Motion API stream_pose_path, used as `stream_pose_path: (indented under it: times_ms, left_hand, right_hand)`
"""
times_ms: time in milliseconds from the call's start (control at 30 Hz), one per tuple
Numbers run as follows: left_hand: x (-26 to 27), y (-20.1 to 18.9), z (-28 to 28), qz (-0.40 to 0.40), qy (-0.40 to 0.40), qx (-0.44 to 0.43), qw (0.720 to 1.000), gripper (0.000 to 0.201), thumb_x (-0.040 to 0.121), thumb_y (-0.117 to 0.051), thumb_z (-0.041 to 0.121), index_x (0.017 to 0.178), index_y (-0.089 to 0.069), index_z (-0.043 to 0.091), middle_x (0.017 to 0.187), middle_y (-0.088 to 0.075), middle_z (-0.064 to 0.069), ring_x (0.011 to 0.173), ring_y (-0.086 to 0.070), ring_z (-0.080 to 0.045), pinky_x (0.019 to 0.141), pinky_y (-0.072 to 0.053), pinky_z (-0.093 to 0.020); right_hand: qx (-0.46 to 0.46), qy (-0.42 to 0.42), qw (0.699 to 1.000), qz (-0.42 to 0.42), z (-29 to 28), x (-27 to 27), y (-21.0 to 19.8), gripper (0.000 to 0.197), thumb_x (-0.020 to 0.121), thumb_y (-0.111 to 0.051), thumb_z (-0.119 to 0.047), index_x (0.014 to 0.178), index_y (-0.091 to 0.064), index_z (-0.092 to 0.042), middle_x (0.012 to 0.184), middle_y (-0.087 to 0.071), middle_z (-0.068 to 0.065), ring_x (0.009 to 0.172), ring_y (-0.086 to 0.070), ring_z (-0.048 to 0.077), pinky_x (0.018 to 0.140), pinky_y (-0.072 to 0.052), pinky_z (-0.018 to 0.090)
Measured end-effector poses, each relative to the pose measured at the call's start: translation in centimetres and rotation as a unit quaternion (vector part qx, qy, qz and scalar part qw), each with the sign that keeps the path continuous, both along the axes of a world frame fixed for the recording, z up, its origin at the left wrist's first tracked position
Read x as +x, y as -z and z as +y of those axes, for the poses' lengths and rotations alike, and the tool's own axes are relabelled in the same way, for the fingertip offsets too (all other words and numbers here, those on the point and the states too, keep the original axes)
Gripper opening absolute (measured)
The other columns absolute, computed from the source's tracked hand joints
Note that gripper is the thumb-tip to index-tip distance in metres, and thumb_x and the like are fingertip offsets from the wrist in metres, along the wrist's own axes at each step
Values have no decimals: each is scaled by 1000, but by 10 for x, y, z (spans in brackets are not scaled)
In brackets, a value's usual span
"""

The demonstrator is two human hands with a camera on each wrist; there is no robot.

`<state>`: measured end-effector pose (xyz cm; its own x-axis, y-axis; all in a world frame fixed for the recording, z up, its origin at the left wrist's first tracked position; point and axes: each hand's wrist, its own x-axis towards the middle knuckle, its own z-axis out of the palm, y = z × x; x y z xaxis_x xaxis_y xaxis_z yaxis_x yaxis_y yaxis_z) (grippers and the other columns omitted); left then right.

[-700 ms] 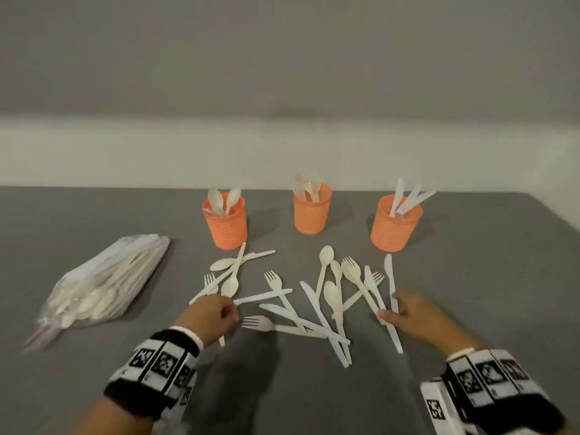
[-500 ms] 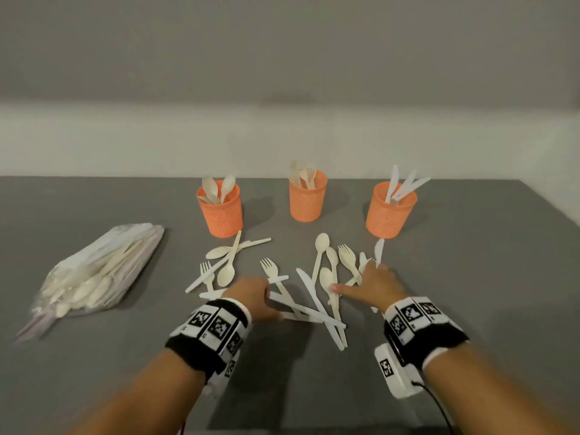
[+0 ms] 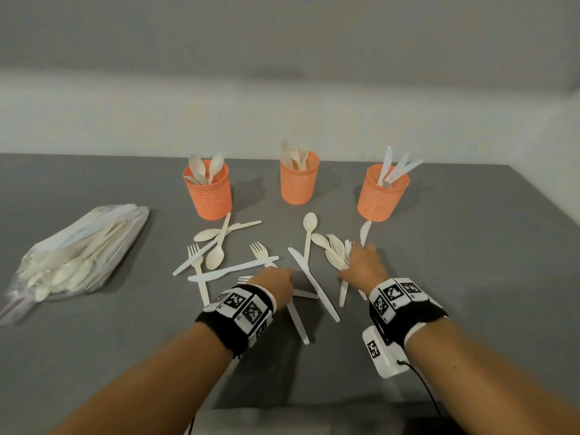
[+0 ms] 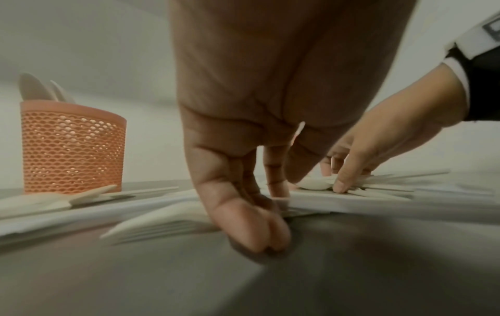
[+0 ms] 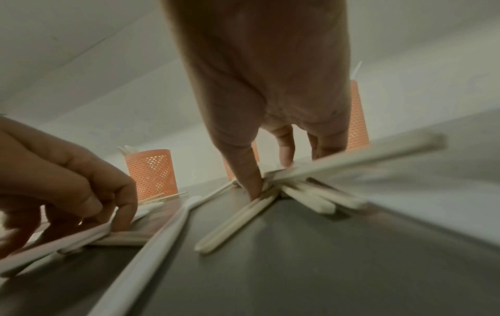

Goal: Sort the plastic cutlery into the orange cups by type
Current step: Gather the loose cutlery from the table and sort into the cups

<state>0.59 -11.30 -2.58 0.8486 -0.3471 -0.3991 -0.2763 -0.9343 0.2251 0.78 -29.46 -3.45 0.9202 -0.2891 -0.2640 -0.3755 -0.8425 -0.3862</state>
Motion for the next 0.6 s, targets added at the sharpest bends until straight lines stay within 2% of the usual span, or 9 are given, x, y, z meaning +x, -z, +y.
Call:
stream_pose_path:
  times_ms: [67,167,233,333,400,500,533,600]
  left_hand:
    - [0,-1,-5,2,-5,3,1000,33,98,-32,21,120,-52,7,121,-58,-15,112,-55,-29,94,-44,-35]
    - [0,1,-10,-4,-23,6,1000,33,96,-40,30,116,-53,7,119,-59,-14,111,-56,-28,94,-44,-35]
    - [0,1,-13,-21,-30,20,999,32,95,-43,29,115,-54,7,119,-59,-13,112,-55,-28,92,-45,-34]
    - [0,2,-21,-23,-49,30,998,27,94,-43,21,111,-58,6,117,-60,-13,110,-57,-27,87,-46,-32]
    - [0,2,-26,-24,-56,26,998,25,92,-44,14,110,-59,5,116,-61,-13,108,-58,-26,86,-47,-31]
    - [0,3,-29,-26,-76,7,997,26,89,-49,10,114,-54,3,117,-61,-14,110,-58,-27,87,-47,-30]
    - [0,4,-29,-25,-88,-6,996,30,88,-52,10,117,-50,3,119,-59,-14,111,-57,-28,88,-47,-30]
    - [-1,8,-27,-21,-126,-37,991,44,85,-59,8,125,-40,4,123,-53,-15,115,-54,-28,90,-45,-30]
  right_hand:
    - [31,26,999,-12,-4,0,-1,66,73,-72,-8,127,-36,-3,128,-40,21,117,-45,35,89,-42,35]
    - [44,58,997,-21,-10,0,-4,57,72,-71,-4,120,-41,1,122,-50,20,112,-52,34,82,-43,32]
    - [8,43,999,12,-14,0,-8,47,75,-69,-8,115,-48,2,116,-56,17,108,-56,33,84,-46,33]
    - [-46,1,997,57,-18,-3,-13,28,80,-61,-10,106,-58,0,96,-60,11,90,-59,28,73,-45,30]
    - [-74,-15,995,63,-20,-5,-12,24,80,-59,-11,102,-60,-2,89,-59,10,86,-59,28,70,-44,28]
    - [-99,-20,992,69,-24,-8,-5,25,80,-56,-14,102,-60,-3,93,-62,11,85,-60,28,69,-44,29]
    - [-106,-18,992,68,-26,-10,-1,28,80,-57,-15,105,-58,-2,99,-63,12,91,-61,29,71,-45,29]
    - [-130,-21,989,65,-29,-12,3,38,81,-58,-17,114,-53,1,115,-60,17,107,-59,31,83,-48,32]
